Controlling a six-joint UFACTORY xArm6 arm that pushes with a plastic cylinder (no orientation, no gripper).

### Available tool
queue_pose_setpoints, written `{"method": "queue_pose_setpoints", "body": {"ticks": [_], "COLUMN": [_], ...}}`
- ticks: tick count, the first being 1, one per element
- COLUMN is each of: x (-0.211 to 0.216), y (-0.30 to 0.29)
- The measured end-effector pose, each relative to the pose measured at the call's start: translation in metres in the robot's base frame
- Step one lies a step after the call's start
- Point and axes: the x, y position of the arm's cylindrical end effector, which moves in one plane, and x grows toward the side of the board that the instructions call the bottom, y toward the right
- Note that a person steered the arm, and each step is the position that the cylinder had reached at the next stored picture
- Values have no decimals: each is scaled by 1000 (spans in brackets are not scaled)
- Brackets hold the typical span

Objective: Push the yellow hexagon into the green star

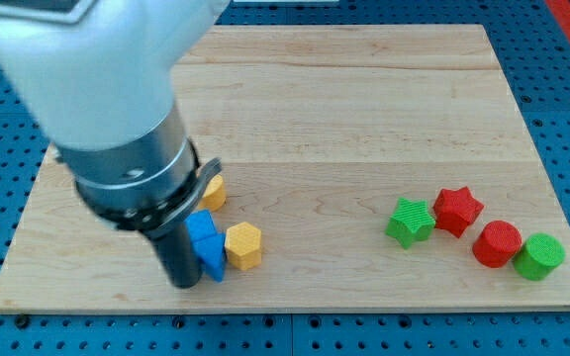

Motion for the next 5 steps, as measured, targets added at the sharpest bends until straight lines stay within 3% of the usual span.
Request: {"method": "queue_pose_setpoints", "body": {"ticks": [1,2,3,4,5], "x": [-38,-40,-36,-14,-14], "y": [59,122,76,76,172]}}
